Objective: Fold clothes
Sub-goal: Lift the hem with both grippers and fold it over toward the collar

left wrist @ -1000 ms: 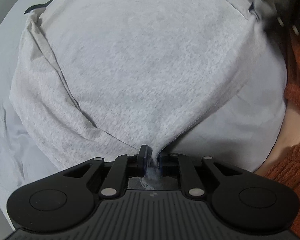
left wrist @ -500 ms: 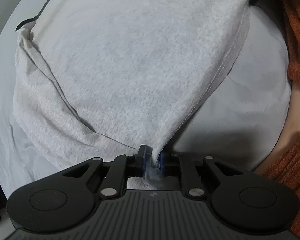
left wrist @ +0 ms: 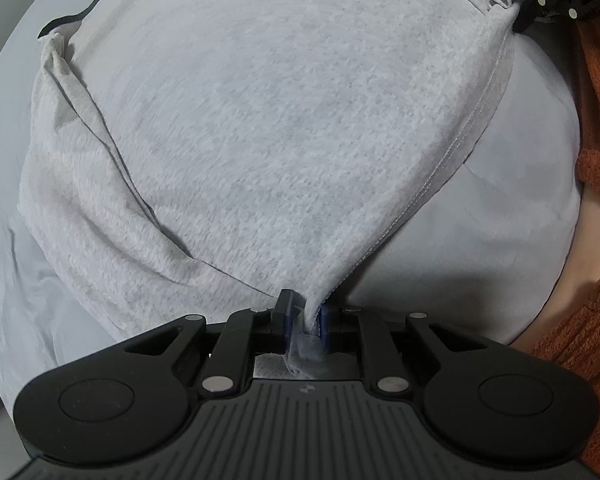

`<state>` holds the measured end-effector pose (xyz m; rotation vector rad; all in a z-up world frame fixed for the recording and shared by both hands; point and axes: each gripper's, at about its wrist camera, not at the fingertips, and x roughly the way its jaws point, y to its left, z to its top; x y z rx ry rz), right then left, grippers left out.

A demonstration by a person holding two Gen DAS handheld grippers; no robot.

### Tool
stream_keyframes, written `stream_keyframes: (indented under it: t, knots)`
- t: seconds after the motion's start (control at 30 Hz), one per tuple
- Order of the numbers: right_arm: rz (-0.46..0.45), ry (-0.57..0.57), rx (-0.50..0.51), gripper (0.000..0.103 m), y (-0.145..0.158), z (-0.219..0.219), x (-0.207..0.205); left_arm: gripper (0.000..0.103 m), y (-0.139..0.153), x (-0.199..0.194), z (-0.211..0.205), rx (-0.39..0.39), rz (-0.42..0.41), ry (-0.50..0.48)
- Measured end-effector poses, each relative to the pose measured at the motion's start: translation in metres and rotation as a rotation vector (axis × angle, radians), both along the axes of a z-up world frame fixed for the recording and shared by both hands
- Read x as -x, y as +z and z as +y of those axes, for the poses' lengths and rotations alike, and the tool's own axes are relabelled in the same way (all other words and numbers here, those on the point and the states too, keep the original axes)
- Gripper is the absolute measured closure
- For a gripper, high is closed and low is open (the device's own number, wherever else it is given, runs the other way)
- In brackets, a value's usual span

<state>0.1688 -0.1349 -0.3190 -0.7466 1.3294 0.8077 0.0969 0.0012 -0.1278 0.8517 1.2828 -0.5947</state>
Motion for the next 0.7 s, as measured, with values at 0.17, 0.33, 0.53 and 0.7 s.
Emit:
stream_keyframes:
  t: [0.17,0.33,0.53,0.7]
  knots:
    - [-0.002,-0.003,-0.002,0.087,0.035,-0.007,0.016,0.090,-0.042,-0.010,0.026,0.011,0.004,0.027]
    - [-0.006,-0.004,-0.002,0.087,0.064,-0.014,0.028,0.092,-0.061,-0.012,0.037,0.010,0.006,0.020]
    - [-0.006,-0.010,-0.013,0.091,0.078,-0.016,0.025,0.097,-0.049,-0.022,0.042,0.024,0.003,0.001]
    - [-0.040,0.005,-0.017,0.093,0.103,-0.014,0.014,0.097,-0.022,-0.042,0.045,0.022,-0.038,-0.024]
